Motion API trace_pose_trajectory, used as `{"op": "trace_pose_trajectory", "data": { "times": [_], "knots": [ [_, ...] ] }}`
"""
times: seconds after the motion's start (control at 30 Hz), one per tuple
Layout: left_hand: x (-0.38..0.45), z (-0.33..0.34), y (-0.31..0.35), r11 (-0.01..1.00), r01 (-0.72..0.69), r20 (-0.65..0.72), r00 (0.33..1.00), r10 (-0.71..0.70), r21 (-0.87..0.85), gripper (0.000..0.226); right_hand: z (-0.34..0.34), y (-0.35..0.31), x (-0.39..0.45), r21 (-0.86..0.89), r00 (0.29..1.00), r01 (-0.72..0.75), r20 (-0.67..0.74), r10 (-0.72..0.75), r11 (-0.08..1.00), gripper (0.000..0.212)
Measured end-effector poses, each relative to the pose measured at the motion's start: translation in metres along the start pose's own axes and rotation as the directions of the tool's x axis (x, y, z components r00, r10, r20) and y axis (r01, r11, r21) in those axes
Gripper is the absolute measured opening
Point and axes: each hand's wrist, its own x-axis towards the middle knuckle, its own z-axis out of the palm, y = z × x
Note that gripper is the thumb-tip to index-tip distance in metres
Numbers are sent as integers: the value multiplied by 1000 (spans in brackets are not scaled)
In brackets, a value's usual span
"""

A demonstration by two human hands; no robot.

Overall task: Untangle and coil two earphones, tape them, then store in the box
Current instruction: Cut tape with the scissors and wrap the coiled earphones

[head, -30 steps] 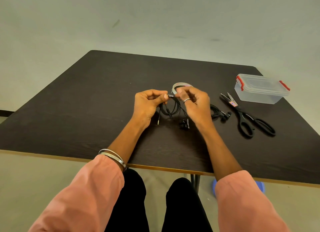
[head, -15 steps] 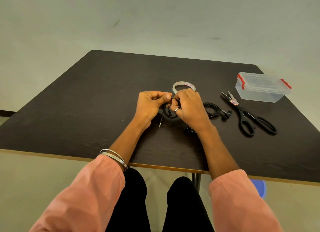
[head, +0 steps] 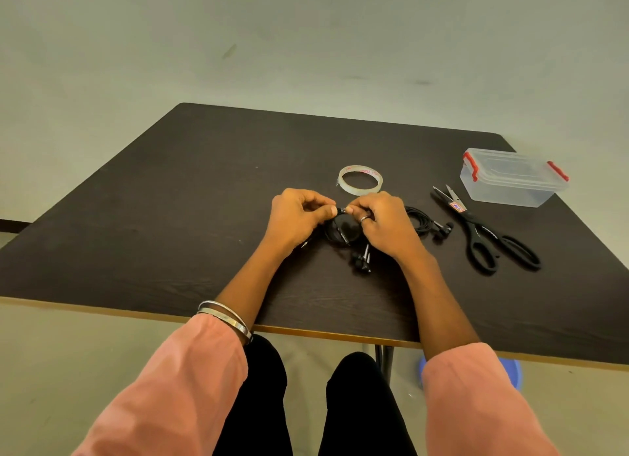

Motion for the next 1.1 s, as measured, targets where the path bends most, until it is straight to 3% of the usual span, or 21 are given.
{"op": "trace_pose_trajectory", "data": {
  "times": [0.17,0.27,0.43,0.57,0.93,1.1],
  "knots": [
    [-1,-2,1,997,-2,-33,999,5,73,12,6,-3,-1,42,1000,-27,12,26,999,19],
    [-2,-6,1,991,6,-108,994,9,135,8,8,-9,-2,164,997,-73,12,72,984,32],
    [-3,-22,-3,974,54,-201,980,-8,222,5,13,-17,-2,326,992,-126,43,118,937,18],
    [-9,-41,-11,966,103,-251,967,-42,236,6,16,-20,-6,339,992,-117,92,91,933,15],
    [-13,-45,-6,941,112,-66,993,-96,318,14,3,-19,-19,359,988,-149,88,125,921,6],
    [9,-42,7,935,96,-139,989,-50,342,18,-15,-7,0,235,978,-164,-88,189,958,6]
  ]
}}
